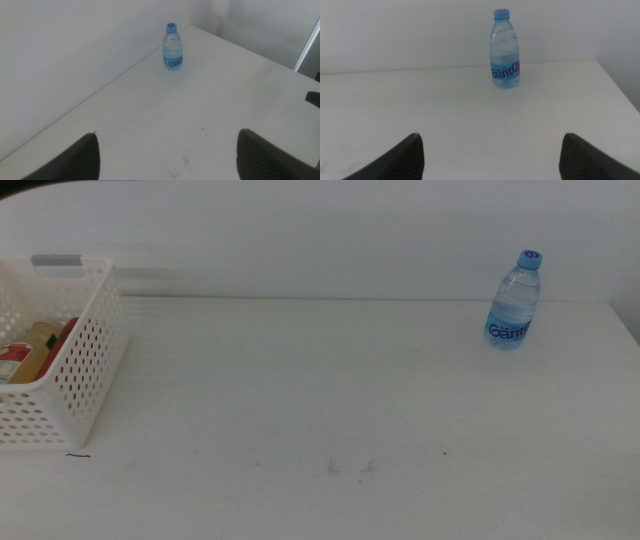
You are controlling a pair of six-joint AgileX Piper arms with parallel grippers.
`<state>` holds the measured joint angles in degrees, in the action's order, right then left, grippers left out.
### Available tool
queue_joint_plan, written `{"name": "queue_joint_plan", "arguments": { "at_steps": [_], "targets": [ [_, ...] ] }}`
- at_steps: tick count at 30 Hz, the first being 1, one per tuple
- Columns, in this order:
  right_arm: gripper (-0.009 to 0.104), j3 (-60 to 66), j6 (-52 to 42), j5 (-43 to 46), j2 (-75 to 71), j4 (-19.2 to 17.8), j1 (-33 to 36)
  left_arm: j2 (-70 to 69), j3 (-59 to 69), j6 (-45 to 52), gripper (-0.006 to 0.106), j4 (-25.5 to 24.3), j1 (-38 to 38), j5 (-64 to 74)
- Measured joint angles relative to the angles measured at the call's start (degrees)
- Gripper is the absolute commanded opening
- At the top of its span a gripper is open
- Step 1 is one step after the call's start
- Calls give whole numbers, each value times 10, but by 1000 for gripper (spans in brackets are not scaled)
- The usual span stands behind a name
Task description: Use arms to grab the bottles and put them into the dustbin to the left of the table.
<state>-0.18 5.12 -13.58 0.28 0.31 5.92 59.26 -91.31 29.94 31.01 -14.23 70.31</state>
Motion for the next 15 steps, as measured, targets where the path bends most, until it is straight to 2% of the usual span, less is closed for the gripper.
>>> {"name": "queue_joint_plan", "arguments": {
  "at_steps": [2, 8, 15],
  "targets": [
    [89, 0, 2, 15, 0, 3, 0, 0, 0, 0, 94, 0, 0, 0],
    [89, 0, 6, 111, 24, -24, 0, 0, 0, 0, 94, 0, 0, 0],
    [89, -36, -22, 261, 301, -25, 0, 0, 0, 0, 94, -7, 0, 0]
  ]
}}
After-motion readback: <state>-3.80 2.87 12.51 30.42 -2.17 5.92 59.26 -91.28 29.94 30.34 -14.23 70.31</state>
